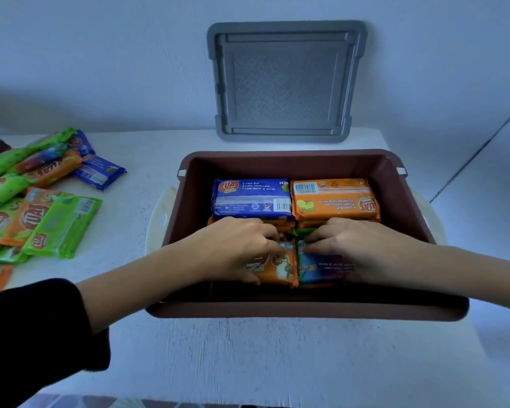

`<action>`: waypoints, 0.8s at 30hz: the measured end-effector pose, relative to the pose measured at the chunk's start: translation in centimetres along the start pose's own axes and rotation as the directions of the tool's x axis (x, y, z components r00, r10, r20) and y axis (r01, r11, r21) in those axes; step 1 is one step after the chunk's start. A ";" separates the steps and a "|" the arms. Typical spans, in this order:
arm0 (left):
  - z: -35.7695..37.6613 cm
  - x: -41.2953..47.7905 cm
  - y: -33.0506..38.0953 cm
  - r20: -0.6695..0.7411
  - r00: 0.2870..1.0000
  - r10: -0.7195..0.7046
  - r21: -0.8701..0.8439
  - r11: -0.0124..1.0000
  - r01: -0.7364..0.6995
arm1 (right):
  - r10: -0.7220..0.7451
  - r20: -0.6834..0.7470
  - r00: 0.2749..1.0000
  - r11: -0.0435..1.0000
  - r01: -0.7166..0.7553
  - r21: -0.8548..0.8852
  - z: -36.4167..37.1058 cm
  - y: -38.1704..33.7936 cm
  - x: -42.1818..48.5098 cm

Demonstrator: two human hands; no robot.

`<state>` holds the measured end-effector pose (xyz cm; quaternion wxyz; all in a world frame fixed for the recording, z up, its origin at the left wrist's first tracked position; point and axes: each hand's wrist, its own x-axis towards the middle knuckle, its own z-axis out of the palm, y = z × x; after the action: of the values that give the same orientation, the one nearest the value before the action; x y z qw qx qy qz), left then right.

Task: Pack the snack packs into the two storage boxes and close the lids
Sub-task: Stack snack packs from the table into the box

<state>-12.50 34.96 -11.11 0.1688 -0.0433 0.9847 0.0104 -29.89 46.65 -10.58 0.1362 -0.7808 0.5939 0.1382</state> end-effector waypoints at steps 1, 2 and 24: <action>0.1 0.1 0.0 0.026 1.000 0.000 -0.007 1.000 0.000 | -0.002 -0.005 1.000 1.000 0.002 0.003 0.0 0.1 0.1; 0.1 0.2 0.0 0.037 0.999 -0.001 -0.015 1.000 0.001 | -0.005 -0.007 1.000 1.000 0.005 0.005 0.1 0.1 0.2; -2.8 -5.3 -3.1 -0.443 0.883 -0.155 -0.336 0.942 -0.003 | 0.056 -0.356 0.933 0.939 0.072 0.337 -6.1 -1.0 1.3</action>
<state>-8.16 32.24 -6.76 -0.0801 -0.1110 0.9782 0.1563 -28.30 43.42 -5.43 0.1602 -0.7594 0.6203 -0.1135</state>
